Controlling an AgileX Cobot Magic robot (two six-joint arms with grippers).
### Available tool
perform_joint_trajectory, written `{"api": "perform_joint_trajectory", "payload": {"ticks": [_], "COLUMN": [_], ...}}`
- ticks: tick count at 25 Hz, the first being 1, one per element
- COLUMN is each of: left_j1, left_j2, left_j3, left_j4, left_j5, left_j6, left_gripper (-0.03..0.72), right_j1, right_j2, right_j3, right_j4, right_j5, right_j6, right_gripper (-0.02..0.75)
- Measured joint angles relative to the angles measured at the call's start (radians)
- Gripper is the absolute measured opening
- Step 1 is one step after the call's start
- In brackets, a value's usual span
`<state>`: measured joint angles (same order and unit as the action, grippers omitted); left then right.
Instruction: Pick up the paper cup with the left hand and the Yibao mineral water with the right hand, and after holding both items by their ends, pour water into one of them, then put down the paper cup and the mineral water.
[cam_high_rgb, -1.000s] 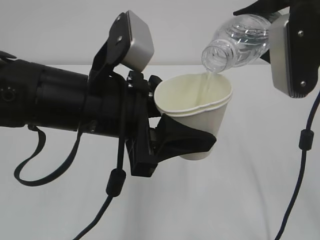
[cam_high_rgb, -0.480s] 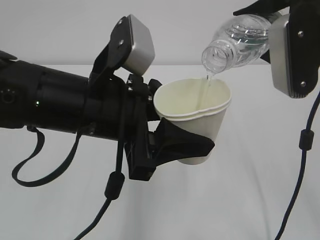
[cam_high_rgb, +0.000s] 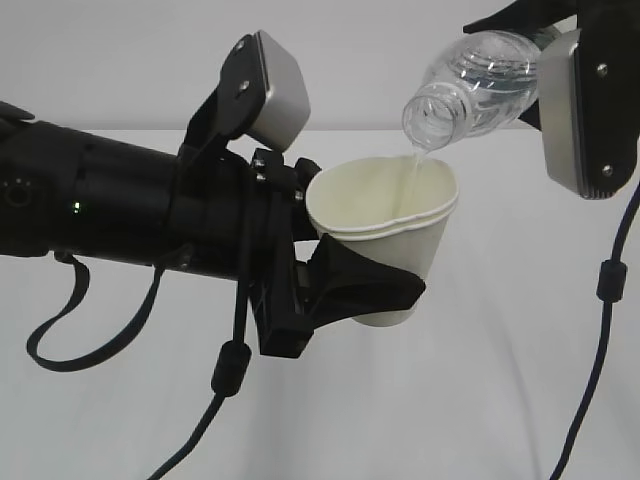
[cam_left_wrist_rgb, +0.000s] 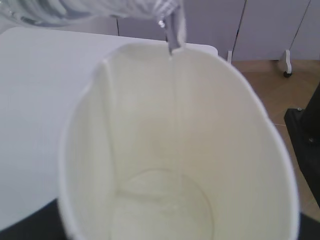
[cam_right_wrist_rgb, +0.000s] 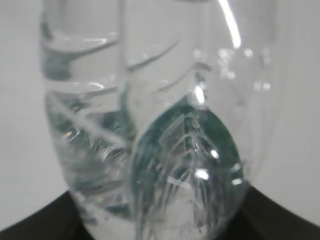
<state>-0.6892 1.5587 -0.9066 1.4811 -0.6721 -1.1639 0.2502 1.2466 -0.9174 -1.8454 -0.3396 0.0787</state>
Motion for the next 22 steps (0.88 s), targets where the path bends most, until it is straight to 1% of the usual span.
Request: {"api": "perform_joint_trajectory", "payload": {"ticks": [9,22], "left_j1": [0.0,0.0], "left_j2": [0.0,0.0], "left_j3": [0.0,0.0], "left_j4": [0.033,0.039], "left_j5": [0.0,-0.023], "left_j6": [-0.026,-0.032], "left_gripper": [0.433,0.433], "right_j1": [0.0,0.0], "right_j2": [0.0,0.0], "right_j3": [0.0,0.0], "right_j4": [0.0,0.0], "right_j5": [-0.006,-0.008], "right_j6": [-0.002,-0.01], "right_gripper": [0.405,0.405]}}
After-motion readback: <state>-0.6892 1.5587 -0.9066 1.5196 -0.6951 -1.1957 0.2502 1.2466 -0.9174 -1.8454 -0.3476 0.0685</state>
